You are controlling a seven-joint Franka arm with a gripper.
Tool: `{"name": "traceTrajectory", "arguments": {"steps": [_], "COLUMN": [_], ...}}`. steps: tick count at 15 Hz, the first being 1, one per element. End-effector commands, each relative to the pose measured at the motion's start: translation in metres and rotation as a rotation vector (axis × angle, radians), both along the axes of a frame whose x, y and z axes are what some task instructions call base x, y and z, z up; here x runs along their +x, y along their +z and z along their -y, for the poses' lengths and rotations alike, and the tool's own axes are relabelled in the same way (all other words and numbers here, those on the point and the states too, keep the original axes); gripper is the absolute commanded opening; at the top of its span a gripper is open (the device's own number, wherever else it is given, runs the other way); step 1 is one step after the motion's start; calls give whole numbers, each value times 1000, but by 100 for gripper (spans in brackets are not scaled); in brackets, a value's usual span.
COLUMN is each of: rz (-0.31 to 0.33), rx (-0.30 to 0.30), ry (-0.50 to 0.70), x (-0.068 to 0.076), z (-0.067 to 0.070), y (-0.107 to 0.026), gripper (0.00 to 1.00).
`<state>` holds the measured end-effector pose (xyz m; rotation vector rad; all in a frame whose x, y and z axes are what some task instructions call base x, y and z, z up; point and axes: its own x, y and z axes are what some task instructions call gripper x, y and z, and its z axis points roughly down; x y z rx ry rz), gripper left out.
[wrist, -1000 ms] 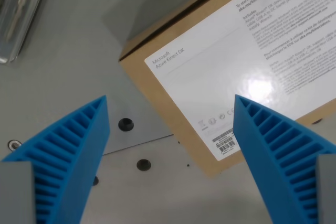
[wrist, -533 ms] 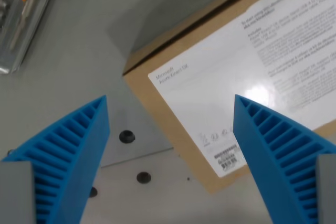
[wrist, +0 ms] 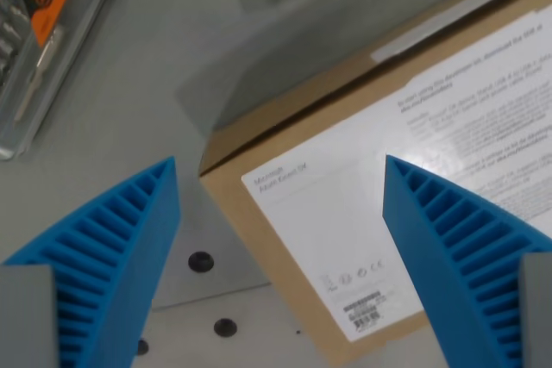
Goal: Move above the white socket
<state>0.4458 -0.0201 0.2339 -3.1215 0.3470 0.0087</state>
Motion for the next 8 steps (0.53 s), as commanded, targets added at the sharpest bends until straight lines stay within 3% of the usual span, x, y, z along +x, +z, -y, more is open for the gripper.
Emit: {"name": "traceTrajectory", "arguments": {"steps": [1,8], "rz": [-15,-24], "rx": [-9,-8], "ry": [103,159], "x": [13,35], "z": [7,13], "y": [-4,-16], "gripper": [100,100]}}
